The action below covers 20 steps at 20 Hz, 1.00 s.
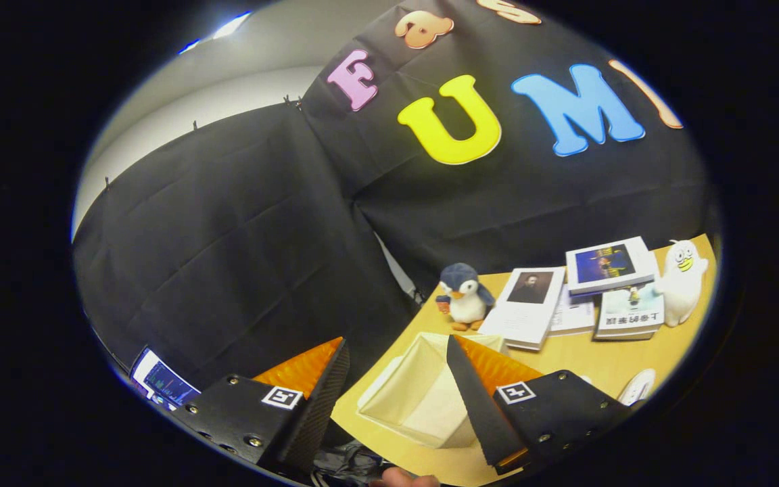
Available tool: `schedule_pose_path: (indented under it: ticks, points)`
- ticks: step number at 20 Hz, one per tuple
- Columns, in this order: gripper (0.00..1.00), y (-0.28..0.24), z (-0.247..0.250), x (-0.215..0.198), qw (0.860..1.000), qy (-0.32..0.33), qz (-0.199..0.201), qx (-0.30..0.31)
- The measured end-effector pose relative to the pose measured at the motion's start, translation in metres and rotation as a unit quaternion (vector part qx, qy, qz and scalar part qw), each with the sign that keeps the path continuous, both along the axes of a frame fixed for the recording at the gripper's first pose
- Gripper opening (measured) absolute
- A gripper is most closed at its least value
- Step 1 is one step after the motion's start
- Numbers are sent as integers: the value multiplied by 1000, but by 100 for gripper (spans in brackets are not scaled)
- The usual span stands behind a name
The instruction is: Open the storage box then place both shoes into the box .Put the left shoe in first, then the right shoe, with the right side of both shoes facing outward in a uniform manner.
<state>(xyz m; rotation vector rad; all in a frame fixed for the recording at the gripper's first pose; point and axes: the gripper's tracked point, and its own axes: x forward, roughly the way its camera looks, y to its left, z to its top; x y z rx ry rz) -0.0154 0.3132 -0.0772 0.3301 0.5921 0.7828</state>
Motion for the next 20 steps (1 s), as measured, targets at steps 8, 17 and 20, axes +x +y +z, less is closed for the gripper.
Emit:
schedule_pose_path:
  ticks: [8,17,20]
  points:
    - [89,-110,-119,4,988,40,-80,-127]
    - [90,-165,-251,-31,959,142,-93,-226]
    - [90,-164,-277,-37,953,169,-80,-237]
